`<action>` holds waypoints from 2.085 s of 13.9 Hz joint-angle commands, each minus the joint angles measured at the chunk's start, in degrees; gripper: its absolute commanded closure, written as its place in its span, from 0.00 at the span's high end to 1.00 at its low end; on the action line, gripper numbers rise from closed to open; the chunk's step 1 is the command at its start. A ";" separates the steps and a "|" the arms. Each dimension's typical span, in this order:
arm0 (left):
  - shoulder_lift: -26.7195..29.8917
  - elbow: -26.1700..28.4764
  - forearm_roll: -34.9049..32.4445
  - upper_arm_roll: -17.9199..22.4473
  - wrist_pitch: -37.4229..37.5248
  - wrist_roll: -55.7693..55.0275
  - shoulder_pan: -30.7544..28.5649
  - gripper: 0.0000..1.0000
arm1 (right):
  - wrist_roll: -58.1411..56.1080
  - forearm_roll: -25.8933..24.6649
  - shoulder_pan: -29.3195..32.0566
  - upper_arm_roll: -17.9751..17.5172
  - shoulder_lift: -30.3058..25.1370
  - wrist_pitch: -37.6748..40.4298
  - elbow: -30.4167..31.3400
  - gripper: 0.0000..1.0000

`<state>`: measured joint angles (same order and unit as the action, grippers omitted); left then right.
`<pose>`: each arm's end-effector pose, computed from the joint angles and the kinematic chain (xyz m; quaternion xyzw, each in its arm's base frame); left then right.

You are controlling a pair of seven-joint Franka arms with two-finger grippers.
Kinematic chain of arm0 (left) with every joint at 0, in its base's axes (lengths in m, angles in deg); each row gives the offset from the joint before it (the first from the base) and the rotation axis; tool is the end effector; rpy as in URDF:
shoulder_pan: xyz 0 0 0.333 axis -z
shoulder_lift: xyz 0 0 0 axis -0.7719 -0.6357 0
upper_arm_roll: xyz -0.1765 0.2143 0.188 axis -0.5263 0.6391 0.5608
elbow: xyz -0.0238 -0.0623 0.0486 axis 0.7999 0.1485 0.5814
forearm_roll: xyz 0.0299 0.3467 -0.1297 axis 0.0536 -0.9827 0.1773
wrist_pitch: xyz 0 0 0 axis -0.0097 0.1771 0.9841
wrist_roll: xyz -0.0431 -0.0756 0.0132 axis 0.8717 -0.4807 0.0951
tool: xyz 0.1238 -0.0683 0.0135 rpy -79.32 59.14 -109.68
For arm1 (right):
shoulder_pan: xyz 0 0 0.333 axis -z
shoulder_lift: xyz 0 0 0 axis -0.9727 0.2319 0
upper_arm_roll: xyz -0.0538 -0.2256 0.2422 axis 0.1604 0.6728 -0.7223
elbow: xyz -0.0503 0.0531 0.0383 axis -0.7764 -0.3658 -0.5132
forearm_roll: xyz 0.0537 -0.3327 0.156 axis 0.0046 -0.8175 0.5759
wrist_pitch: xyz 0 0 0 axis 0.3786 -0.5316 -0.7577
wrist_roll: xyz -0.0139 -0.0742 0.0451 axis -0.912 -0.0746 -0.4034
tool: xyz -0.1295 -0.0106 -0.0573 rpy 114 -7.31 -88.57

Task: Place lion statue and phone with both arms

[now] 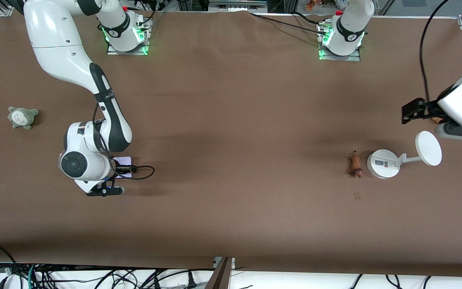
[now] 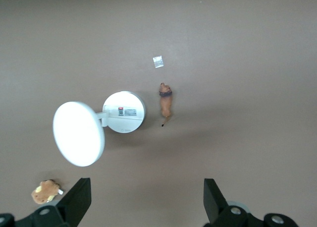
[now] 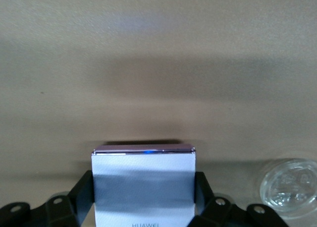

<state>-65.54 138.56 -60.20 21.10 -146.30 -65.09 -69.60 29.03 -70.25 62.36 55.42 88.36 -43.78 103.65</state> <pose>0.5795 -0.0093 0.5795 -0.9974 0.0642 0.0220 0.0226 0.6729 0.0938 0.1755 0.9960 0.0322 -0.0761 0.0338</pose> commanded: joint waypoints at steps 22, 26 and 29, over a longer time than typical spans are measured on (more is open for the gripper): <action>10.36 11.12 5.80 20.78 -6.22 -4.37 18.45 1.00 | 2.15 -3.46 1.74 3.11 -33.34 31.11 -2.89 1.00; 10.62 11.21 5.80 20.69 -5.25 -4.28 17.93 1.00 | 2.45 -3.55 9.89 -6.35 -39.05 31.56 2.82 1.00; 10.71 11.12 5.80 20.52 -5.16 -4.28 18.01 1.00 | 2.44 -3.55 12.91 -8.32 -43.28 32.36 3.53 1.00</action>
<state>-55.61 149.23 -55.07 41.71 -151.87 -69.16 -51.47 30.89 -73.32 72.87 49.18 49.71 -11.73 104.32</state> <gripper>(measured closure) 0.000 0.000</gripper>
